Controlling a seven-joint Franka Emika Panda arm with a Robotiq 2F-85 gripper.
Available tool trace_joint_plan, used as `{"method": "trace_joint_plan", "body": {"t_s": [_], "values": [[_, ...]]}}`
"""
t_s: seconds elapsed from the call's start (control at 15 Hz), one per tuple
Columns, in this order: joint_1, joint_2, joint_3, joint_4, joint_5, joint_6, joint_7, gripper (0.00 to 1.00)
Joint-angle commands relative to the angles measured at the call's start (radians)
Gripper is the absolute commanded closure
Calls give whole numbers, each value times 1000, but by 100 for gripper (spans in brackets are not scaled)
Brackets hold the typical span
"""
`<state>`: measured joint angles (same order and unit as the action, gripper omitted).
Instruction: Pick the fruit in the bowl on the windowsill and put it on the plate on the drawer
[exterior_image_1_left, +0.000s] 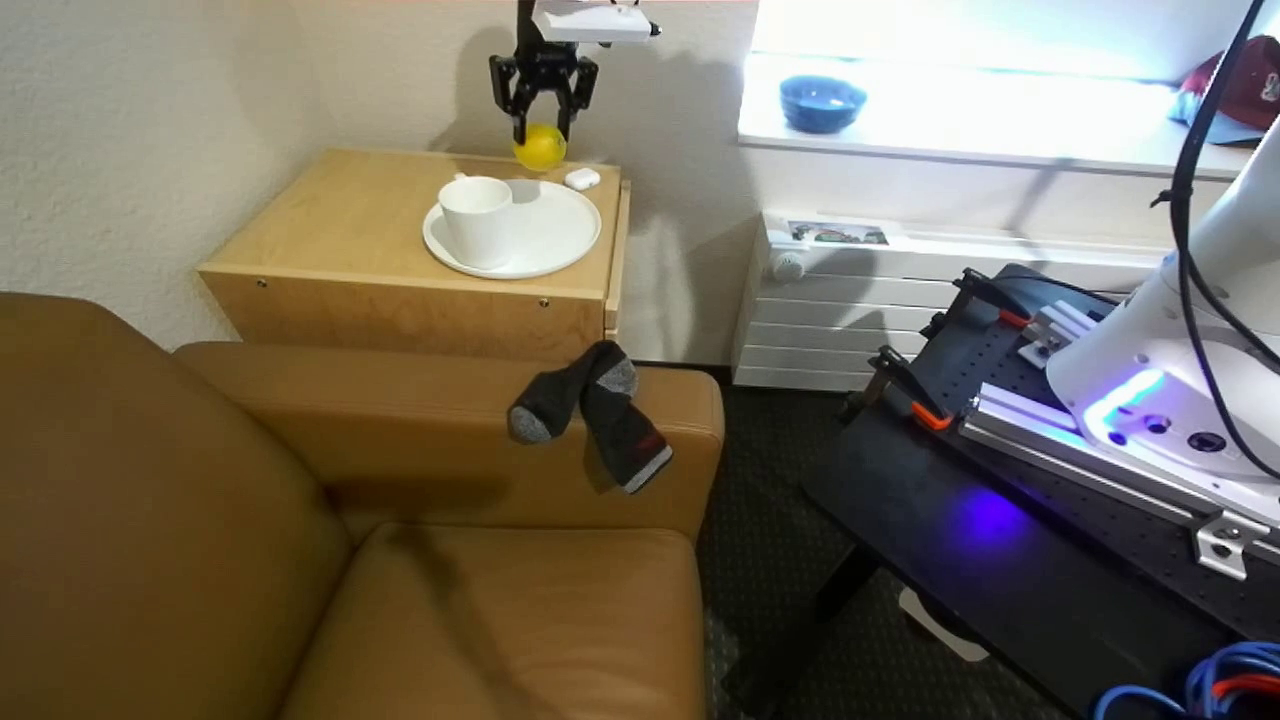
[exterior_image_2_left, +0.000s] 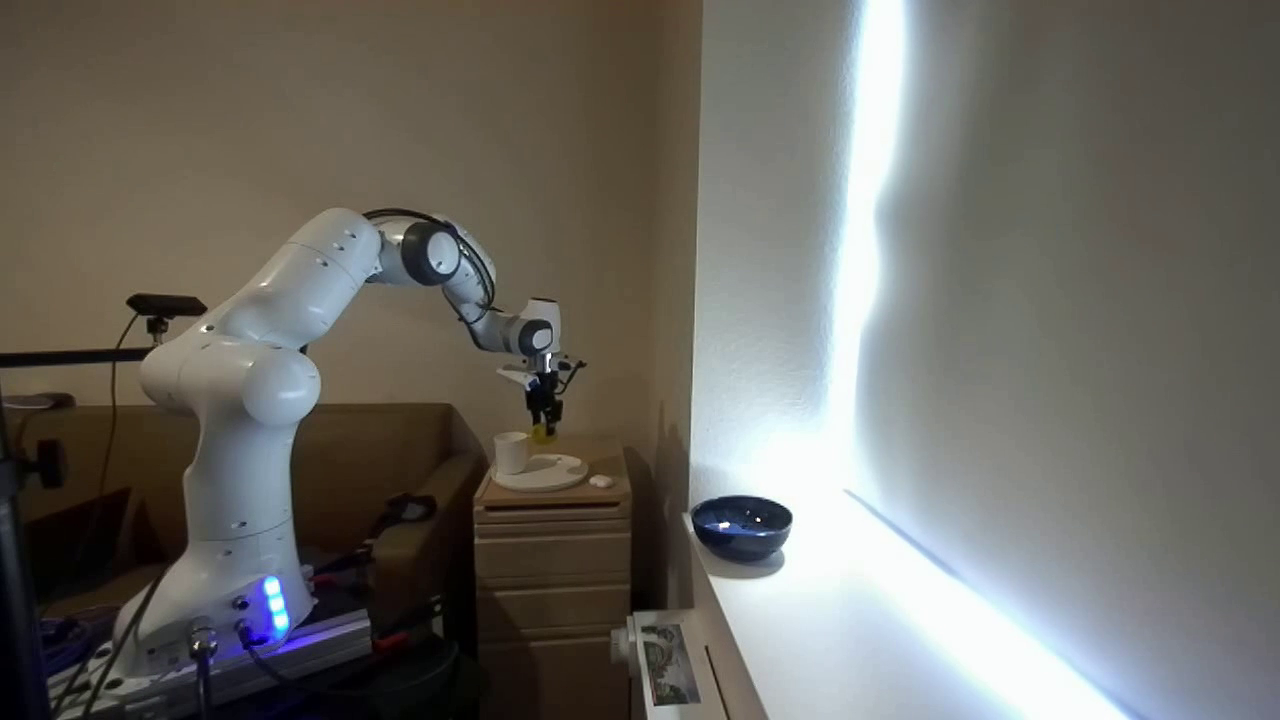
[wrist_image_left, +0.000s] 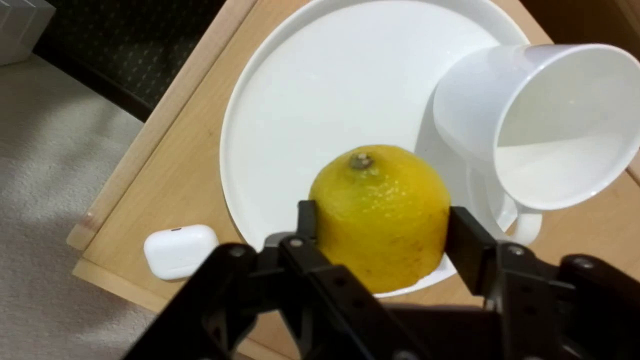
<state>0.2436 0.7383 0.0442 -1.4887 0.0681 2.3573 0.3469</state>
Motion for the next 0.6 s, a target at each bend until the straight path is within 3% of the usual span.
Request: {"method": "trace_joint_plan", "body": {"t_s": [0.0, 0.53], "values": [[26, 72, -16, 53, -12, 11, 48, 59], [87, 202, -80, 151, -56, 46, 152, 59]]}}
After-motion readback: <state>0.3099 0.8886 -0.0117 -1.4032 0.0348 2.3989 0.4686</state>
